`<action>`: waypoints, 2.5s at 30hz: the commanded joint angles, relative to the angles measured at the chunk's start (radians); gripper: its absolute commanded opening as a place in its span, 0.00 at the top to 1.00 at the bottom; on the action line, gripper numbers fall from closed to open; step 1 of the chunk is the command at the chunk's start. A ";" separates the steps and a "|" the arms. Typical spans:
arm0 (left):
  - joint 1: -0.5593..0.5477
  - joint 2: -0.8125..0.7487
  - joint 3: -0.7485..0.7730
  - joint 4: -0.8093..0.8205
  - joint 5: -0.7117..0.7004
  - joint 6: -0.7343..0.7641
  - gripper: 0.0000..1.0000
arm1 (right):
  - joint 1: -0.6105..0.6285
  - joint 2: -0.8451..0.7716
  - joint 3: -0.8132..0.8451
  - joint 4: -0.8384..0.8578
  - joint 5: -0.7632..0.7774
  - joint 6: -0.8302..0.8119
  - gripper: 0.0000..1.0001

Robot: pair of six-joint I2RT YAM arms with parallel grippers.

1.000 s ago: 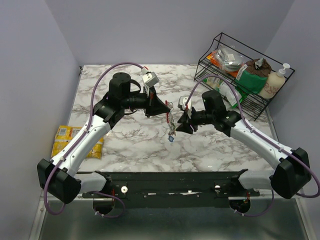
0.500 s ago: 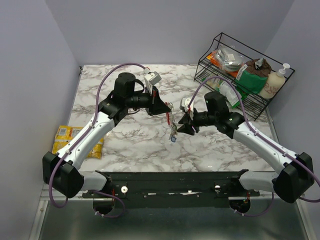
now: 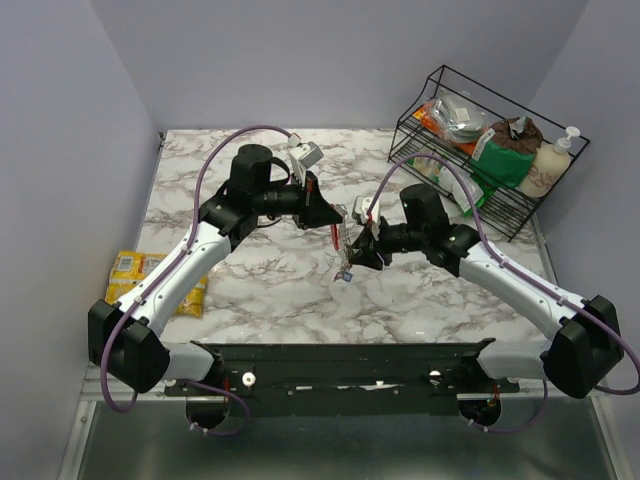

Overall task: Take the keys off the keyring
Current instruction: Remove the key from the keyring.

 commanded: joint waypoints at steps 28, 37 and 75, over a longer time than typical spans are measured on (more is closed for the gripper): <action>0.021 -0.025 -0.039 0.078 0.015 -0.032 1.00 | 0.028 -0.026 -0.001 0.079 0.156 -0.019 0.87; 0.025 -0.036 -0.046 0.081 0.012 -0.032 1.00 | 0.028 -0.063 0.007 0.026 0.168 -0.082 0.86; 0.031 -0.033 -0.079 0.117 0.099 -0.069 1.00 | 0.028 -0.007 0.110 -0.093 0.081 -0.059 0.80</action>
